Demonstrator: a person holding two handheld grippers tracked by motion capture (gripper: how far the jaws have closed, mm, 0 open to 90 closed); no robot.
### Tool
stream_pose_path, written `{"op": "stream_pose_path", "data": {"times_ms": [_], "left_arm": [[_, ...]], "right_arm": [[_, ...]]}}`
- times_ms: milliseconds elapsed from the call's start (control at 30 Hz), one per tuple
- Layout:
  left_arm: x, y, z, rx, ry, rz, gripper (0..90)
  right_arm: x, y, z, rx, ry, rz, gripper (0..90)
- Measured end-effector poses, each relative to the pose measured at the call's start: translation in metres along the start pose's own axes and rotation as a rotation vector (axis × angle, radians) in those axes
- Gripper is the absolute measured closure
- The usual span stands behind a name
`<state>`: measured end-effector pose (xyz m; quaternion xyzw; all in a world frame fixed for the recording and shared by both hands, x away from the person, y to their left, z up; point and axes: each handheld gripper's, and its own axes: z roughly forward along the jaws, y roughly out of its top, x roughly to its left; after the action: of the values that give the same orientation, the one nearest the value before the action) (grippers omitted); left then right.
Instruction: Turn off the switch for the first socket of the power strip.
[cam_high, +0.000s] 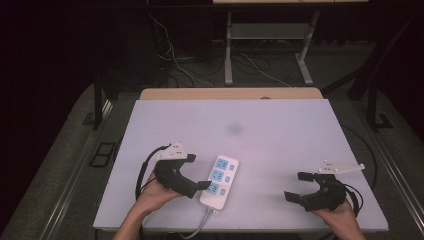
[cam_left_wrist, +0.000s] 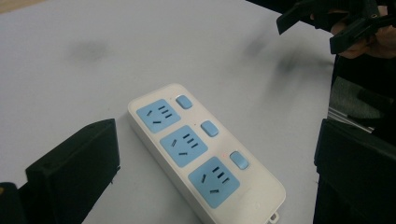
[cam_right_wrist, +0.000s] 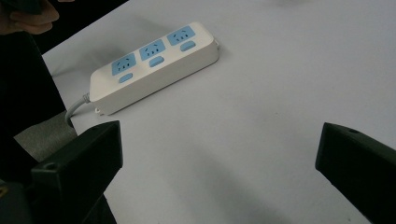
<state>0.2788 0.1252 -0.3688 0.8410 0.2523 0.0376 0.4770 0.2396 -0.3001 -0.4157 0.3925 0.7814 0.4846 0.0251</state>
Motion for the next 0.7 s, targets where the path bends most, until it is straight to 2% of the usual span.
{"op": "stream_pose_path", "data": {"times_ms": [233,700], "left_arm": [[-0.003,0.01,0.011,0.04,-0.017,0.033,0.0],[-0.006,0.016,0.025,0.095,-0.043,0.062,0.0]], "right_arm": [[0.0,0.0,0.0,-0.001,0.003,0.001,0.4],[0.0,0.0,0.0,0.005,0.003,-0.006,0.4]]}}
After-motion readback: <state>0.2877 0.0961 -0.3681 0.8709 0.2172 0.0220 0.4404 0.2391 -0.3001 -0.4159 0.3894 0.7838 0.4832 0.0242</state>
